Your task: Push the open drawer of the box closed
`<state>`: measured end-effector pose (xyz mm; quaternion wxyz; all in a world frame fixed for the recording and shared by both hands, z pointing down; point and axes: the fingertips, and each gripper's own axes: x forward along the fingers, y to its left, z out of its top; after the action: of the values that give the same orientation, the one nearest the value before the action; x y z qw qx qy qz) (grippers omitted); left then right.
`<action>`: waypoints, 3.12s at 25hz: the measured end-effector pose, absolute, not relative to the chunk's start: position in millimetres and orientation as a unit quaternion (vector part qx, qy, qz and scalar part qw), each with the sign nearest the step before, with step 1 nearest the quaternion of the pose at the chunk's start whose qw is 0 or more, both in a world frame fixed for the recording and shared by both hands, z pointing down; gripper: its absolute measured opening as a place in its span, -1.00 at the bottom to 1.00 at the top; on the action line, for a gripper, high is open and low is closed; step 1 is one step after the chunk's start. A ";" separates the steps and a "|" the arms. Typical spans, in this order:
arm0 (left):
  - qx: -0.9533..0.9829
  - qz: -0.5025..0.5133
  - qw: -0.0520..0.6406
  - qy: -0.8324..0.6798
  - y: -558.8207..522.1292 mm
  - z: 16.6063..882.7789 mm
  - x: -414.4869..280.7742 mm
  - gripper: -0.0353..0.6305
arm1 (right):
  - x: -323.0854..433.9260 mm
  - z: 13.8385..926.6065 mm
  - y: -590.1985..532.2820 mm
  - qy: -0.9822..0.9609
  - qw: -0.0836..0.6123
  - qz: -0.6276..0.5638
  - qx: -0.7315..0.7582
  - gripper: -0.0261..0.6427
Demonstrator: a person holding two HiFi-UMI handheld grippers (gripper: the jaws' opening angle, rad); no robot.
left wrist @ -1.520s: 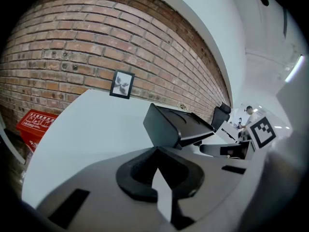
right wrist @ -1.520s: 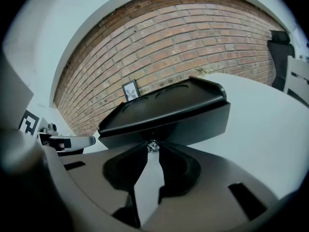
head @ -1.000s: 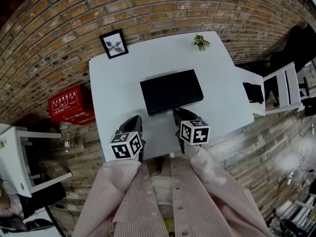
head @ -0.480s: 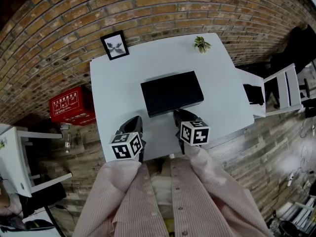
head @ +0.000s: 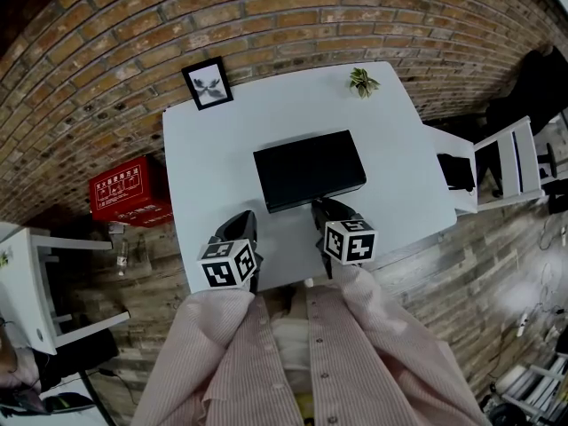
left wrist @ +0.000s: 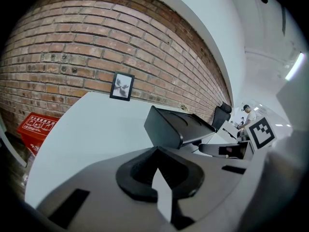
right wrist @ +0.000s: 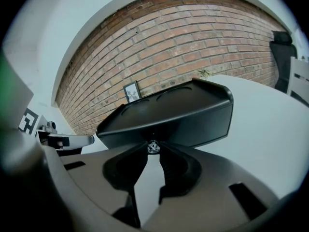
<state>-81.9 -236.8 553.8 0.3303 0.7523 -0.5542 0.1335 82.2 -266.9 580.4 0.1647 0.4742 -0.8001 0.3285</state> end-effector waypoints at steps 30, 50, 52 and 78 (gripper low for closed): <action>0.818 0.068 0.198 -0.535 -219.7 482.9 -73.3 -0.91 | 103.2 503.2 -242.3 -0.856 0.062 0.200 0.473 -0.91; 0.838 0.053 0.087 -0.536 -208.5 407.6 -79.4 -0.91 | 120.0 409.8 -224.0 -0.888 -0.014 0.106 0.448 -0.91; 0.836 0.049 0.085 -0.539 -207.1 403.2 -82.2 -0.91 | 125.1 404.2 -222.2 -0.886 -0.021 0.101 0.452 -0.91; 0.819 0.042 0.066 -0.569 -199.8 390.2 -99.4 -0.91 | 169.6 378.5 -214.3 -0.858 -0.057 0.085 0.503 -0.91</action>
<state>-99.4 -199.8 390.2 0.0656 0.8187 -0.5689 0.0418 169.6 -214.3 378.5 -0.0575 0.5025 -0.8585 0.0845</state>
